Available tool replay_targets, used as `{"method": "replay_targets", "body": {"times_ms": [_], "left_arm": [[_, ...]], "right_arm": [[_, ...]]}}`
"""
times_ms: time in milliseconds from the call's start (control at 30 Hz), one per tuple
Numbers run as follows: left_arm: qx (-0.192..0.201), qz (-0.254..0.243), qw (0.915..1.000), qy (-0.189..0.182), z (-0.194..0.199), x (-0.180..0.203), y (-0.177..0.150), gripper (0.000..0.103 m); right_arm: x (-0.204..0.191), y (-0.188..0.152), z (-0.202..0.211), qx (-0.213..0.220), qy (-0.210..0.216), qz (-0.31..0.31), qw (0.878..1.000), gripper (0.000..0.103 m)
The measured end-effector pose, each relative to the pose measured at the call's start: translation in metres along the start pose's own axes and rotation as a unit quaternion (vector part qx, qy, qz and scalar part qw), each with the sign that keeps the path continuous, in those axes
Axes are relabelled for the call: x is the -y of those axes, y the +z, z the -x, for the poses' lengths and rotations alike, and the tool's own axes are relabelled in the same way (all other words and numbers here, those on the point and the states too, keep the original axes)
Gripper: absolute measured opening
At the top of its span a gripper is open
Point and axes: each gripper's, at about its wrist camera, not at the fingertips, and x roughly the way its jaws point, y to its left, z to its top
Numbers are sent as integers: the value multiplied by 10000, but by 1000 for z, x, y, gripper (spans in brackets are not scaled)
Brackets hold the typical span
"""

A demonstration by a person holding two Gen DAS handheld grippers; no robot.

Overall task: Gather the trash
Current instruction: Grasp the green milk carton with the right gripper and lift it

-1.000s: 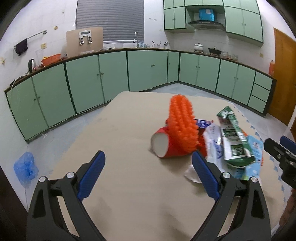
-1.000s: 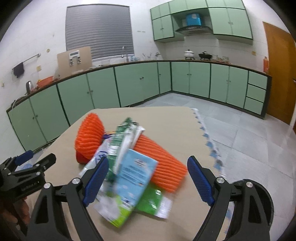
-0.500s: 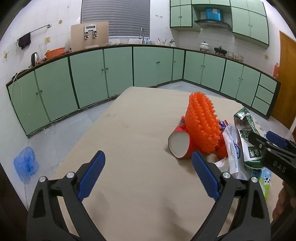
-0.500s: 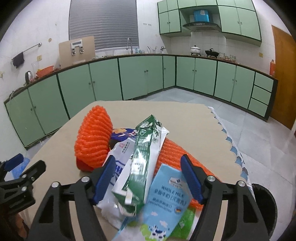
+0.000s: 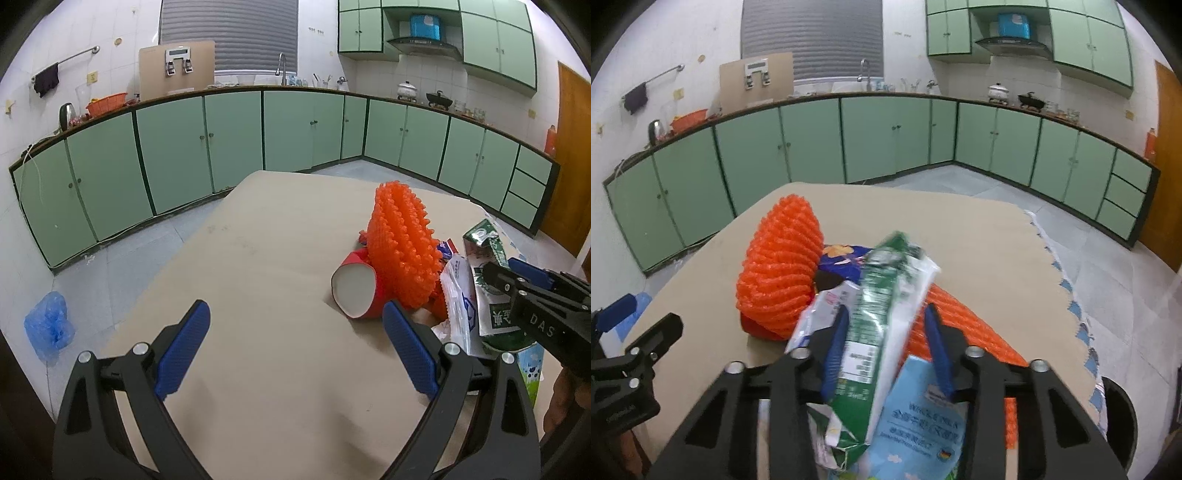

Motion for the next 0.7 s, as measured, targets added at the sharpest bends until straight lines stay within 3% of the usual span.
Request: {"method": "replay_targets", "body": {"times_ms": [100, 233, 400, 700], "left_arm": [[-16, 5, 10000, -71, 0, 4, 0, 92], [-37, -58, 9997, -243, 2, 16, -3, 92], [-80, -201, 9983, -545, 4, 40, -8, 92], [-147, -427, 9946, -938, 3, 81, -16, 92]], "right_arm": [[4, 3, 6, 55, 139, -60, 9999, 27], [14, 5, 15, 112, 291, -125, 9994, 9], [35, 4, 31, 200, 516, -418, 9976, 7], [72, -10, 66, 351, 327, -656, 9967, 7]]}}
